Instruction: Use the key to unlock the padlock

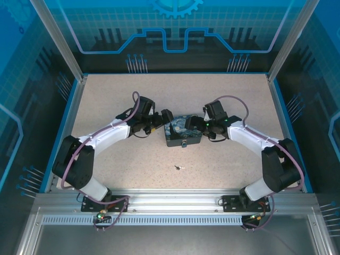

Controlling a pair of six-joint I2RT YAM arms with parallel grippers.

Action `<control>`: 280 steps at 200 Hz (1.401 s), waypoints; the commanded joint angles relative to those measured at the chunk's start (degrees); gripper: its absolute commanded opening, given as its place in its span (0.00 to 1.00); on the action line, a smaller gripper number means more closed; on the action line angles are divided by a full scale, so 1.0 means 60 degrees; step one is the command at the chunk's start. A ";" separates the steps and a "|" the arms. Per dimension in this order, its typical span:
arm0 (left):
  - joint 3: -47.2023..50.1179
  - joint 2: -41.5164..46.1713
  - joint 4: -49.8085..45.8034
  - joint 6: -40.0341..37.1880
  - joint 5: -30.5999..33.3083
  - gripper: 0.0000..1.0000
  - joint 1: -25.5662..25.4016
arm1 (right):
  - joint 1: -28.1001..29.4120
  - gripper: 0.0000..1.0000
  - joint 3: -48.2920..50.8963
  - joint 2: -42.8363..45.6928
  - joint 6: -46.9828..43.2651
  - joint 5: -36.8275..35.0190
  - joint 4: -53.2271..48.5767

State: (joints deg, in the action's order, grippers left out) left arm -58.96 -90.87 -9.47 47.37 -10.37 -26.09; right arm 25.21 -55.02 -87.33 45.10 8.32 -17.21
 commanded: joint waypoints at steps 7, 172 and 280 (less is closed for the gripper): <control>-0.0189 -0.0587 0.0859 0.0325 -0.0599 0.99 -0.0032 | 0.0291 0.98 -0.0336 -0.0196 0.0348 -0.0369 0.0113; -0.1451 -0.1987 0.1265 0.0436 -0.0795 0.99 -0.0016 | 0.0352 0.98 -0.0431 -0.0160 0.0424 -0.0593 -0.0078; 0.0279 0.0728 0.0238 -0.0289 -0.0697 0.99 0.1202 | 0.1021 0.90 0.0646 0.2628 -0.1969 -0.0554 -0.1776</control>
State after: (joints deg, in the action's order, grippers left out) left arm -60.38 -91.37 -4.84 48.05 -13.32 -18.79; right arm 28.10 -53.49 -73.78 40.86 2.09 -23.14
